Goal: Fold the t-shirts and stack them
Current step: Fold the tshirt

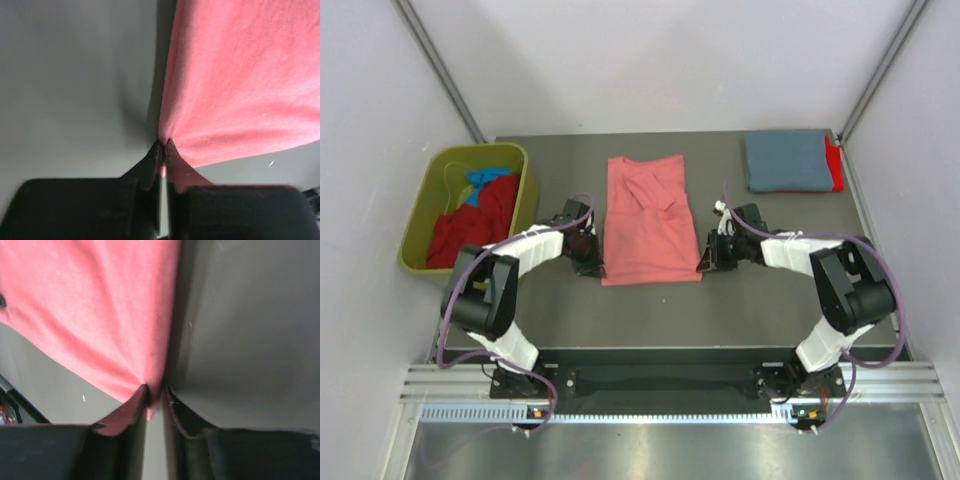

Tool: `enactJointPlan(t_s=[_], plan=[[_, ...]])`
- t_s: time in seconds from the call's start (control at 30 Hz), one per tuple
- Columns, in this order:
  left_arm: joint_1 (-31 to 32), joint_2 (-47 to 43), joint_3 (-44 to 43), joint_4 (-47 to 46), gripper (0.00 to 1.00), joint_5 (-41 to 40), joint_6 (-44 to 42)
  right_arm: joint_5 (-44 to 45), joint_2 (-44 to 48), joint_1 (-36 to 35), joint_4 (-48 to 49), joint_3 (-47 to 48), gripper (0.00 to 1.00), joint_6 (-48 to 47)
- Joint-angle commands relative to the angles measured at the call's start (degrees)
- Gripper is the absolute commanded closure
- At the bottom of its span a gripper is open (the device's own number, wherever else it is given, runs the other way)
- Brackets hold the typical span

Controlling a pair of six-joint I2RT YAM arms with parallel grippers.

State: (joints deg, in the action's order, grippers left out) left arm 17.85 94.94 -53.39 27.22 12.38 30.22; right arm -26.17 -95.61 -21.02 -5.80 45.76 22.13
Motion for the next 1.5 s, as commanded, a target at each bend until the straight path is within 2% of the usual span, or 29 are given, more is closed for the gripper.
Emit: enactJointPlan(t_s=[0.0,0.03,0.17,0.3,0.6,1.47], plan=[[0.52,-5.80,2.76,3.18,0.86,-0.95,0.63,5.43,5.16,-0.52,-0.69,-3.38,0.76,0.98],[0.70,-7.99,3.11,3.62,0.72,-1.30,0.63,6.56,6.04,-0.52,-1.22,-3.57,0.68,2.29],[0.70,-11.17,3.20,5.47,0.65,-1.75,-0.33,7.28,10.18,-0.95,-3.43,-5.32,0.57,6.25],[0.70,-11.79,5.83,3.46,0.64,0.71,0.89,5.96,11.94,-1.48,-0.97,-8.22,0.55,9.33],[0.70,-8.99,11.28,-1.73,0.66,2.21,2.74,4.11,10.27,-2.36,5.19,-11.92,0.57,11.71],[0.61,-6.60,9.70,-3.76,0.73,-1.13,1.86,8.59,7.02,-5.09,4.57,-11.04,0.66,10.57]])
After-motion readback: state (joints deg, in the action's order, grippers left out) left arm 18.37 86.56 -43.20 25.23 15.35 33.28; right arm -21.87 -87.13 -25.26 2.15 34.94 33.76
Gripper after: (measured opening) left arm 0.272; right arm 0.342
